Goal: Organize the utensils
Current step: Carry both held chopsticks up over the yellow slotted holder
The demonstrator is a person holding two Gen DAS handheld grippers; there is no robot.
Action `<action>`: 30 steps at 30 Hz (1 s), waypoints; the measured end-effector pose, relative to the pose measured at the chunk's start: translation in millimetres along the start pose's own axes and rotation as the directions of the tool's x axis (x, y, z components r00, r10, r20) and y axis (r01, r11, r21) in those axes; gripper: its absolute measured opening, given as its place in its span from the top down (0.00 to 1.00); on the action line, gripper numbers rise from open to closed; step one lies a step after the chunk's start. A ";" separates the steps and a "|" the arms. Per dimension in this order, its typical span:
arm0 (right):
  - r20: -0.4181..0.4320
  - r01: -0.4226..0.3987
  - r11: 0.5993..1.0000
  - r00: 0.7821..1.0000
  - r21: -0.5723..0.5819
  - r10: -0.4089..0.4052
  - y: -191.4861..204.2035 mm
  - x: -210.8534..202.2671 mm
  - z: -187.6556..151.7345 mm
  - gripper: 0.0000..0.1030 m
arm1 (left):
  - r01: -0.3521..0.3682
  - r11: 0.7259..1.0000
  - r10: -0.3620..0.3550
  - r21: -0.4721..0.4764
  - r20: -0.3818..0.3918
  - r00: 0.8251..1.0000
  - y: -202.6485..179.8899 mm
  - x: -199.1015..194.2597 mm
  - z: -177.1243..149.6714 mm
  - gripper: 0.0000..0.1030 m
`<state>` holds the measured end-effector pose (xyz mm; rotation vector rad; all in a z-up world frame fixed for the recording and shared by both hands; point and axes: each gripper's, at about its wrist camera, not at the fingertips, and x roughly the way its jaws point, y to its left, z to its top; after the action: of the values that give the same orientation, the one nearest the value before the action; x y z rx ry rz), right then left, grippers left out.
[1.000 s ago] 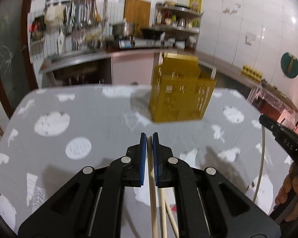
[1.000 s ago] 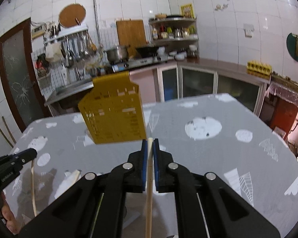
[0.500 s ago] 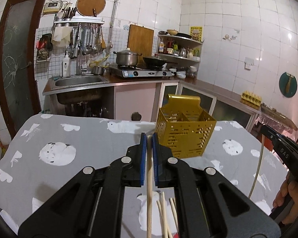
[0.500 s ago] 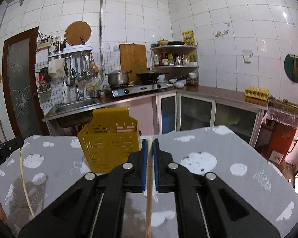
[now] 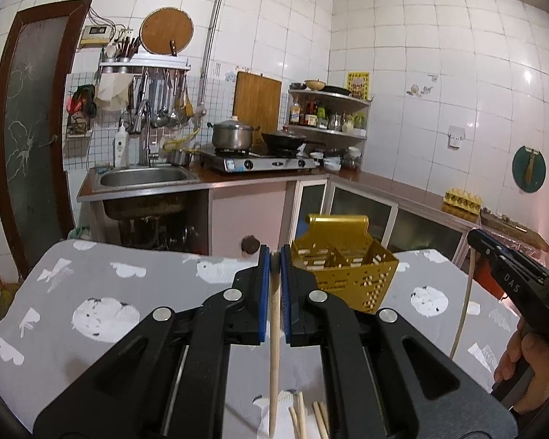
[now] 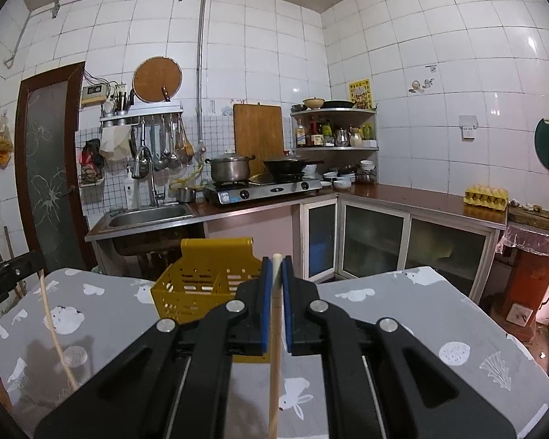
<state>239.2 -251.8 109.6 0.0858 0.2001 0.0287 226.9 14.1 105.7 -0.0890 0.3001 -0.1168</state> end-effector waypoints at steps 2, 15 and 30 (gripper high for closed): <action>0.009 -0.003 1.000 1.000 0.002 0.003 -0.5 2.8 5.4 0.94 | 0.009 1.000 -0.009 0.005 0.016 1.000 -2.6 0.7 5.5 0.96; 0.078 -0.025 0.999 0.997 0.025 0.023 3.9 20.0 56.9 0.94 | 0.051 0.999 -0.050 -0.001 0.092 0.995 -17.4 9.8 51.9 0.96; 0.181 -0.026 0.998 0.983 0.053 0.016 18.0 82.5 137.9 0.94 | 0.096 0.995 -0.096 0.013 0.173 0.980 -54.3 56.6 149.6 0.96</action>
<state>347.3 -242.1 229.6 0.1451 0.0185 0.0359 320.0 -36.5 237.3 -0.1084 0.1218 -0.2044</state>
